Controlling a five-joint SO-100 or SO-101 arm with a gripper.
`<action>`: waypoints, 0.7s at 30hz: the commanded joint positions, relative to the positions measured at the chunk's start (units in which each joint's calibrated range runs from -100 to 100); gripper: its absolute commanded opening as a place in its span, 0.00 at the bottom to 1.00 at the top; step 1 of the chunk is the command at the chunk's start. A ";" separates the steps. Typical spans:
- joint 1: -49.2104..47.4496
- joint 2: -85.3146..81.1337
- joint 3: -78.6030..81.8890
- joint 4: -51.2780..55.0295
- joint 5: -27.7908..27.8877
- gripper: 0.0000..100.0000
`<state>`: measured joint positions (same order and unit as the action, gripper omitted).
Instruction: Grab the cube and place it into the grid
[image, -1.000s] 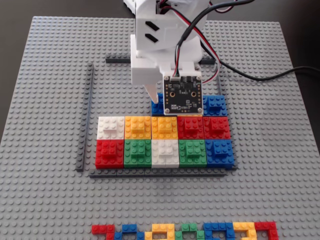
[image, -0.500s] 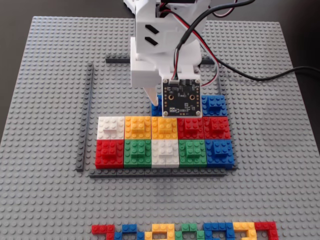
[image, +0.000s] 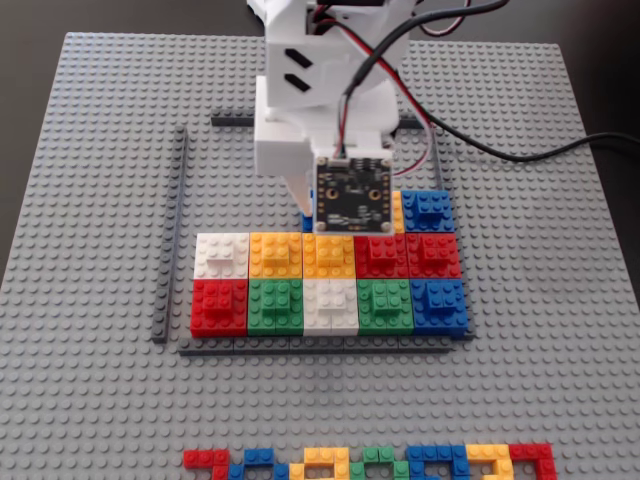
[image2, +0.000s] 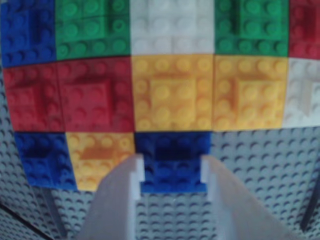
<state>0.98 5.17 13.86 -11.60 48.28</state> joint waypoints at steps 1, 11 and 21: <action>0.38 -1.56 -2.94 -0.27 0.05 0.14; 0.30 -2.16 -2.67 -0.22 -0.29 0.16; -0.14 -3.37 -6.20 1.24 -1.56 0.16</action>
<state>1.06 5.17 13.15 -11.01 47.25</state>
